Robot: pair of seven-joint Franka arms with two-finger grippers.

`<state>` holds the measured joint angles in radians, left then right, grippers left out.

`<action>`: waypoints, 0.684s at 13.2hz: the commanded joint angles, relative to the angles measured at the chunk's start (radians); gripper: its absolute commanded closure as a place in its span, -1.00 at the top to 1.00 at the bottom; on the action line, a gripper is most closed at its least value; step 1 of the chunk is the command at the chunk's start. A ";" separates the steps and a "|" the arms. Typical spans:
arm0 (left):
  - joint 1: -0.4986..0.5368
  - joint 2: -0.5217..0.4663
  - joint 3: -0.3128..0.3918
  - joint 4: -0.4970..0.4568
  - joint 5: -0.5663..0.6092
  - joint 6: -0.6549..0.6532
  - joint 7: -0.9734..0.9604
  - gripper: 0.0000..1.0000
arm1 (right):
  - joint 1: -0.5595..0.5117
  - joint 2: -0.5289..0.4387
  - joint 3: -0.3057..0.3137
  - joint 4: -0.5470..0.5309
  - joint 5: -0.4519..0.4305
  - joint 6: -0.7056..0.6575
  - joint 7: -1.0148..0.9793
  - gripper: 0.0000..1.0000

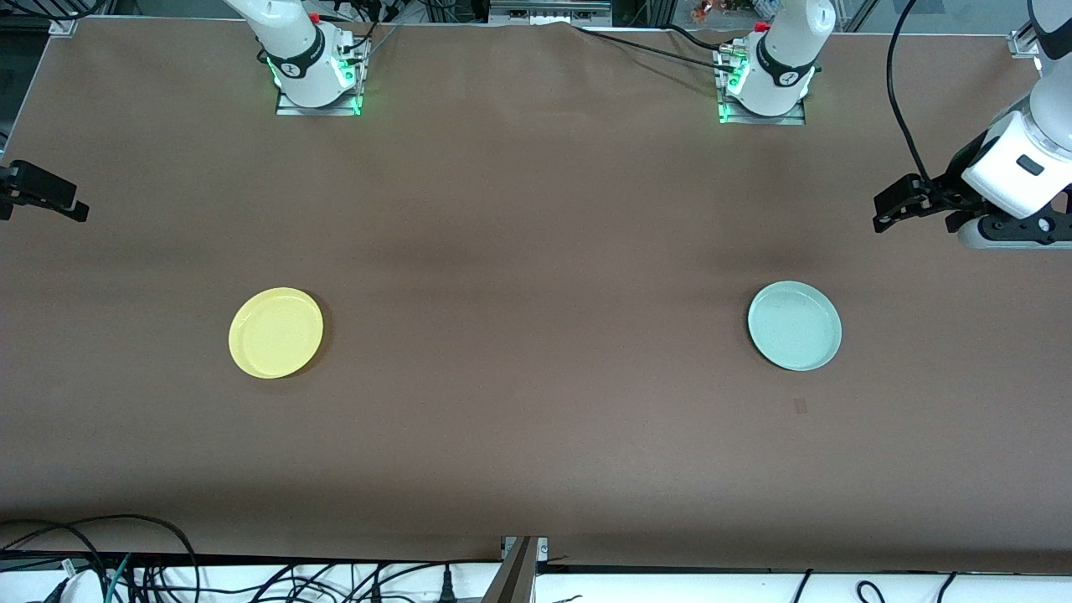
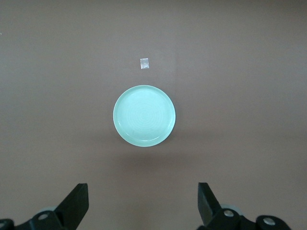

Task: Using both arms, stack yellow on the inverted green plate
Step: 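Move the left gripper down to the rim of the green plate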

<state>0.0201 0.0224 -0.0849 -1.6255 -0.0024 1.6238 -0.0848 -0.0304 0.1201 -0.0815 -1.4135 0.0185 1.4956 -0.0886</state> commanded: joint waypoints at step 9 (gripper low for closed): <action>0.000 0.030 0.000 0.036 -0.008 -0.048 0.017 1.00 | -0.005 -0.007 0.002 -0.010 -0.005 -0.012 -0.010 1.00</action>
<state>0.0198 0.0288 -0.0851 -1.6211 -0.0024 1.5973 -0.0827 -0.0305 0.1223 -0.0815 -1.4200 0.0185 1.4937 -0.0892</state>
